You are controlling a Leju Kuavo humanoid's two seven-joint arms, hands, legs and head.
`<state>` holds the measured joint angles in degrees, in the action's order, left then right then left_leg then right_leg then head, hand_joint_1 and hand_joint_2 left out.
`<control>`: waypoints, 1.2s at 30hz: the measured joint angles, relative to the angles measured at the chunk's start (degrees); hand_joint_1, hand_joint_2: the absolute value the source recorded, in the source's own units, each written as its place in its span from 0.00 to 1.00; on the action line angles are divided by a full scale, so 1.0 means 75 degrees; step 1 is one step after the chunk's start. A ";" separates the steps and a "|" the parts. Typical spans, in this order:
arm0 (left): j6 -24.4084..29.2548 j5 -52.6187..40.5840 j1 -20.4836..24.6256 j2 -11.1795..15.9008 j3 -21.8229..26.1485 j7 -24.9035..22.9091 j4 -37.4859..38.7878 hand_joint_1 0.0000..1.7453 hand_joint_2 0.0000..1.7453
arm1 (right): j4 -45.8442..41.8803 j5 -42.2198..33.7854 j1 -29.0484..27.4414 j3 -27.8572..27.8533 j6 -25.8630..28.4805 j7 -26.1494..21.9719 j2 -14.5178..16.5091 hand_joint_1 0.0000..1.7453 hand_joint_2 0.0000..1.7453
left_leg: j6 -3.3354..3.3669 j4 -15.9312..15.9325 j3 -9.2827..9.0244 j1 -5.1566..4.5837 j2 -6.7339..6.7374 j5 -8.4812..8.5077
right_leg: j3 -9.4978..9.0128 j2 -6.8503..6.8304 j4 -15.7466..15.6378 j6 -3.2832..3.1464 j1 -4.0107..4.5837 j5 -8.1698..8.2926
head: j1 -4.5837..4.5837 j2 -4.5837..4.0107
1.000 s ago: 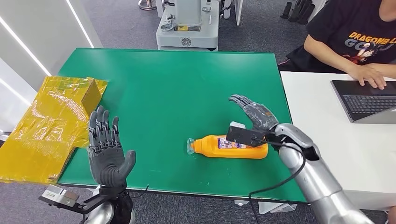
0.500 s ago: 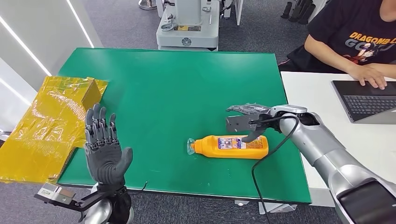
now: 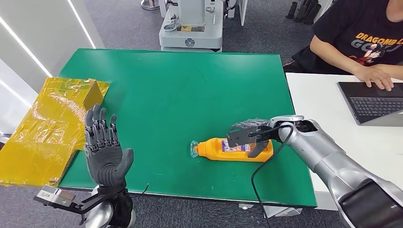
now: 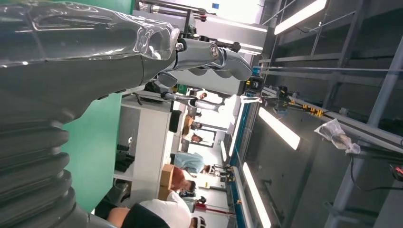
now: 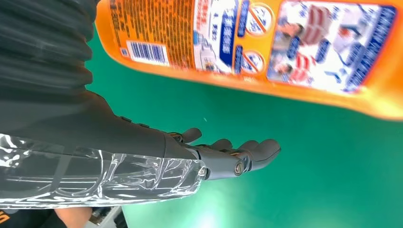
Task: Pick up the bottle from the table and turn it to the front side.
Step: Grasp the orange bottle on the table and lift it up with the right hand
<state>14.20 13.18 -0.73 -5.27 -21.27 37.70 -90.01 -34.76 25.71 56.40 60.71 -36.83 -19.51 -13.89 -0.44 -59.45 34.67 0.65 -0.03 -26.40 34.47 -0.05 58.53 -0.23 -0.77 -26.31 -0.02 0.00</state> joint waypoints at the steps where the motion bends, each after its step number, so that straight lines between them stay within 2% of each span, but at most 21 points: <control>1: 0.0004 0.0002 0.0000 0.0000 0.0000 0.0000 0.0000 0.00 1.00 | 0.0007 -0.0023 -0.0004 0.0066 0.0014 0.0037 -0.0034 0.00 1.00 | 0.0000 0.0000 0.0000 0.0000 0.0000 0.0000 | 0.0000 0.0000 -0.0001 0.0000 0.0000 0.0000 | 0.0000 0.0000; 12: 0.0020 0.0101 0.0041 -0.0001 0.0000 0.0000 0.0018 0.00 1.00 | -0.0087 -0.0455 -0.0237 0.0603 0.0347 0.0495 -0.0618 0.00 1.00 | 0.0002 -0.0004 0.0000 0.0000 0.0000 -0.0002 | 0.0000 0.0001 -0.0004 0.0000 -0.0001 0.0000 | 0.0000 0.0000; 18: -0.0001 0.0111 0.0045 -0.0006 0.0000 0.0000 0.0050 0.00 1.00 | -0.0114 -0.0562 -0.0485 0.0749 0.0794 0.0510 -0.0772 0.00 1.00 | 0.0003 -0.0002 0.0001 0.0000 0.0002 -0.0002 | 0.0000 0.0002 -0.0004 0.0000 0.0000 0.0000 | -0.0001 0.0000; 22: -0.0028 0.0108 0.0061 -0.0026 0.0000 0.0000 0.0066 0.00 1.00 | -0.0106 -0.0576 -0.0668 0.0790 0.1334 0.0511 -0.0782 0.00 1.00 | 0.0003 -0.0002 0.0001 0.0000 0.0003 -0.0003 | -0.0001 0.0002 -0.0004 0.0001 0.0001 0.0000 | 0.0000 0.0000; 32: -0.0050 0.0066 0.0088 -0.0078 0.0000 0.0000 0.0127 0.00 1.00 | -0.0025 0.0066 -0.1146 0.0632 0.3468 0.0345 -0.0617 0.00 1.00 | 0.0004 -0.0002 -0.0004 0.0001 0.0004 -0.0002 | -0.0008 0.0002 -0.0004 0.0001 0.0001 0.0001 | 0.0000 0.0000; 36: -0.0041 0.0051 0.0096 -0.0085 0.0000 0.0000 0.0159 0.00 1.00 | 0.0009 0.0347 -0.1298 0.0407 0.3892 0.0388 -0.0498 0.00 1.00 | 0.0004 -0.0003 -0.0005 0.0001 0.0004 -0.0002 | -0.0008 0.0002 -0.0003 0.0001 0.0001 0.0001 | -0.0001 0.0000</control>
<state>13.90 13.56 -0.01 -5.91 -21.27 37.70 -88.82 -34.70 28.31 46.67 63.76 -7.65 -16.61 -17.62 -0.41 -59.47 34.63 0.66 0.00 -26.42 34.41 -0.04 58.51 -0.22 -0.77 -26.31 -0.03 0.00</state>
